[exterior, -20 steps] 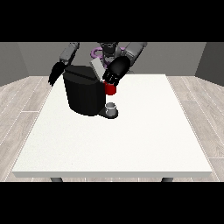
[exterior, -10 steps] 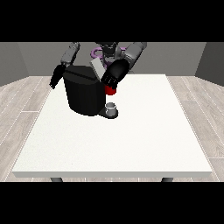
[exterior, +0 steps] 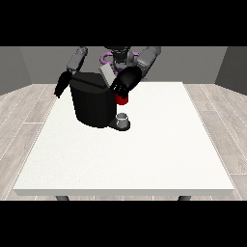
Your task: Insert the coffee pod into the coffee machine and close the lid
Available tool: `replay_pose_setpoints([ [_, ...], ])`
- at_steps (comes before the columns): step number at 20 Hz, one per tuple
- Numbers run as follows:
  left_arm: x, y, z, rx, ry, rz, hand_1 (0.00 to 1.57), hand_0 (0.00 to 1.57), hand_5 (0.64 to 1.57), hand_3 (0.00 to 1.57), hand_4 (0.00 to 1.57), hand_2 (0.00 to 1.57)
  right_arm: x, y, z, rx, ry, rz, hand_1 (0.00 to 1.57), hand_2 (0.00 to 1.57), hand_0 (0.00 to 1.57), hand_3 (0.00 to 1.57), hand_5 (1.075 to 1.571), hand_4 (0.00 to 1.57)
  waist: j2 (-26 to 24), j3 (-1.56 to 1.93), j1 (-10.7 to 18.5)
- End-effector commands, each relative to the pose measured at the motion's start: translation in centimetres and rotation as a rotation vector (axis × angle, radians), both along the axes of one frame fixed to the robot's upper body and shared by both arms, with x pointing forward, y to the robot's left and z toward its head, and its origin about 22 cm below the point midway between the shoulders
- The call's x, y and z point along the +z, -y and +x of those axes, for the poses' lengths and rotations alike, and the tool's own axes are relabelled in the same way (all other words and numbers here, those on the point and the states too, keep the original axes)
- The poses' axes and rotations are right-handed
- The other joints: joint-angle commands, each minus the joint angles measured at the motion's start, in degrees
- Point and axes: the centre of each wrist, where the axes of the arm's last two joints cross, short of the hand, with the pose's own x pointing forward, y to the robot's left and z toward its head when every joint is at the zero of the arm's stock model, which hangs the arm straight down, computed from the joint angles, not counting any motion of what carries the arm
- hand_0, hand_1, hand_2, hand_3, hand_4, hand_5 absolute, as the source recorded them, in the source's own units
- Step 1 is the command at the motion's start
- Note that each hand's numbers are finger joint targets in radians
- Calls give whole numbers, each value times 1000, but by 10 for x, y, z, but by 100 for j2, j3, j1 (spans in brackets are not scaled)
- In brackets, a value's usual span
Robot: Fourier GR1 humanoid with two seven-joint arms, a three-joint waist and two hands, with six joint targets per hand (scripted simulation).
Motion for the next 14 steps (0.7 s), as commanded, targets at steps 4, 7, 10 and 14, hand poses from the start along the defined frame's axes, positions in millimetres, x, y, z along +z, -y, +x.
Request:
replay_pose_setpoints([
  [4, 8, 5, -2, -34, 76, 100, 1088, 1088, 1571, 800, 0, 1075, 4, -1, 7, -44, -15, -9, 0, 0, 0, 0, 1571, 215, 80, -4, 213],
  [7, 32, -14, -6, 21, 91, 73, 925, 925, 1571, 695, 0, 982, 17, 6, 8, -7, 9, -23, 0, 0, 0, 0, 1571, 161, 147, -3, -107],
  [10, 23, -22, -6, 45, 121, 107, 510, 510, 1571, 600, 0, 776, 5, -16, -2, 16, 20, -4, 0, 0, 0, 0, 1571, 87, 217, -4, -109],
  [14, 9, -14, -3, 35, 126, 114, 0, 0, 1571, 490, 0, 623, 33, 15, 15, -27, 17, -32, 0, 0, 0, 0, 1571, 147, 271, -5, 22],
])
